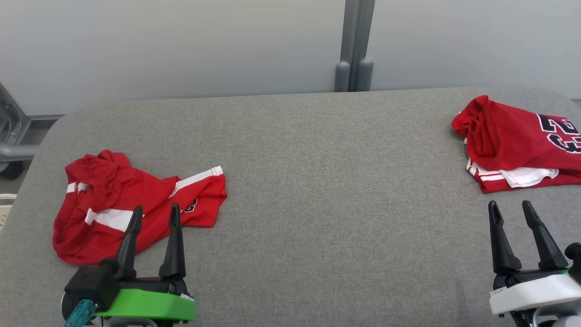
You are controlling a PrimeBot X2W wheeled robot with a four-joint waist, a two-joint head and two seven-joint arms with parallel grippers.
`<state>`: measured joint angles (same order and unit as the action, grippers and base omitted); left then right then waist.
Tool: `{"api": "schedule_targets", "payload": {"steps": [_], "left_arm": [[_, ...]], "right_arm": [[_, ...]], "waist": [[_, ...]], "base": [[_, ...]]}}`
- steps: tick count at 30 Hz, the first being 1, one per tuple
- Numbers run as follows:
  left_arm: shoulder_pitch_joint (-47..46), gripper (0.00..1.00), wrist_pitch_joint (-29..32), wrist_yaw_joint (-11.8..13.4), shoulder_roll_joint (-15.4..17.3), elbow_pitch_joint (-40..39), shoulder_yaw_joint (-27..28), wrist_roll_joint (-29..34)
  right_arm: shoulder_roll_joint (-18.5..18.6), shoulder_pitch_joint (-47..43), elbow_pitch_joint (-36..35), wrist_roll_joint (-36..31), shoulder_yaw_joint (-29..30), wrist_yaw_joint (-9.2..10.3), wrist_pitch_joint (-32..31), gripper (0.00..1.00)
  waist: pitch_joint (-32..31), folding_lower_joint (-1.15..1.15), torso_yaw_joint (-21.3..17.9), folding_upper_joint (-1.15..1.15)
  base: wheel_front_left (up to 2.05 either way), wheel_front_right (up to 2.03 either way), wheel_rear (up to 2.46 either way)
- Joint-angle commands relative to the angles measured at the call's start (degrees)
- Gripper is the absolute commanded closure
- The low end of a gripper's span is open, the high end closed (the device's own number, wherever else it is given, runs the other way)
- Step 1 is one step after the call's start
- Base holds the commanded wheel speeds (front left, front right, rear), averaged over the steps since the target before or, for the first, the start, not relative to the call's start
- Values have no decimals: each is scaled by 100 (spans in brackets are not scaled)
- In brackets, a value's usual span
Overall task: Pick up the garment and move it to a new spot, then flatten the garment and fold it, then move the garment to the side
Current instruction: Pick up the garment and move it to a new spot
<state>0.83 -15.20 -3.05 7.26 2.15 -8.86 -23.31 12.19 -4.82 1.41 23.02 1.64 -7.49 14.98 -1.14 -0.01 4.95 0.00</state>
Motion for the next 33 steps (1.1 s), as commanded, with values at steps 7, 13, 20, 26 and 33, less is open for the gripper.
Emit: {"api": "schedule_targets", "payload": {"steps": [7,13,20,26,33], "left_arm": [[-61,0,-2,-41,-25,100,77,91],[-67,0,-1,37,15,176,124,117],[-56,0,120,172,78,245,206,95],[0,0,224,303,196,235,239,168],[58,0,266,447,312,273,313,238]], "right_arm": [[38,-56,68,-26,-123,-1,6,0],[33,-28,99,-11,-239,-1,7,0],[-17,17,112,-77,-352,-1,6,0],[-48,60,104,-141,-422,-1,7,0],[-71,140,135,-222,-526,-1,6,0]], "waist": [[-3,1,227,0],[-35,1,642,0],[-92,1,1158,0],[-101,1,1530,0],[-83,1,1690,0]], "base": [[0,0,0],[0,0,0],[0,0,0],[0,0,0],[0,0,0]]}}
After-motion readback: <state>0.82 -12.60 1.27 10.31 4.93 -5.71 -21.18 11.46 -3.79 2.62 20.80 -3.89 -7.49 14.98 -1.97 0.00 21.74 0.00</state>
